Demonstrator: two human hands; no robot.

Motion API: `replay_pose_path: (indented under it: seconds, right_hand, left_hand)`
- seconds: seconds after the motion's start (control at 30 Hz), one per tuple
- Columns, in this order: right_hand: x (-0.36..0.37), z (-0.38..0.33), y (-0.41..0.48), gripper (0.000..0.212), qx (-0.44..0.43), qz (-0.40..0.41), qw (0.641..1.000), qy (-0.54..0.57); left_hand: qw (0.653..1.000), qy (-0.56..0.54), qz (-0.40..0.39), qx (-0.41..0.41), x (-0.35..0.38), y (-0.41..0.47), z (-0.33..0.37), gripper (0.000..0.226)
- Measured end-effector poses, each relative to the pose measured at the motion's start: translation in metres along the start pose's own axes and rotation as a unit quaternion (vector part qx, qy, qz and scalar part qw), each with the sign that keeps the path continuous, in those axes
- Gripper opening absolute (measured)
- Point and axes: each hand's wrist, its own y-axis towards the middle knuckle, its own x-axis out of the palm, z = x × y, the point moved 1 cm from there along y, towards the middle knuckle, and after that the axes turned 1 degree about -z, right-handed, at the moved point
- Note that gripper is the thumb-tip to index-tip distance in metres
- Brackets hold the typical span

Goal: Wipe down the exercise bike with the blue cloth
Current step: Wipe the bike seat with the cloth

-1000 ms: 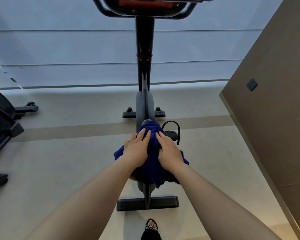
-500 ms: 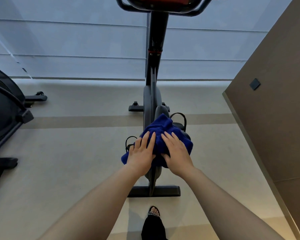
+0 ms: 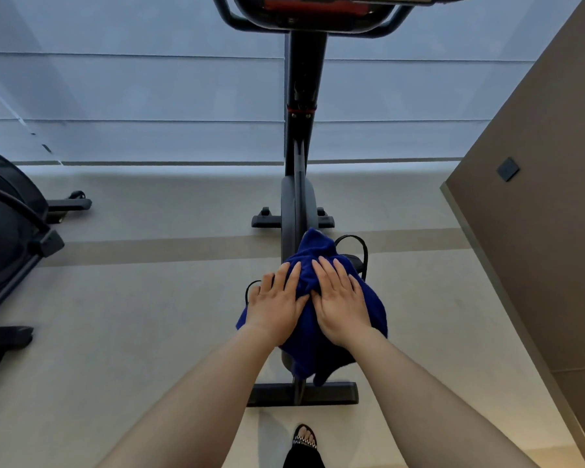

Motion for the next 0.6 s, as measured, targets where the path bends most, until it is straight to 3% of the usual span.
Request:
replay_pose_path:
  seconds: [0.27,0.6]
  right_hand:
    - [-0.002,0.014,0.048,0.059,0.015,-0.029,0.997,0.069]
    - [-0.016,0.014,0.090,0.056,0.097,-0.032,0.992,0.076]
  left_hand:
    - [1.000,0.001,-0.019,-0.007,-0.009,0.054,0.005,0.062]
    - [0.997,-0.024,-0.032,0.064,-0.032,0.113,-0.004,0.066]
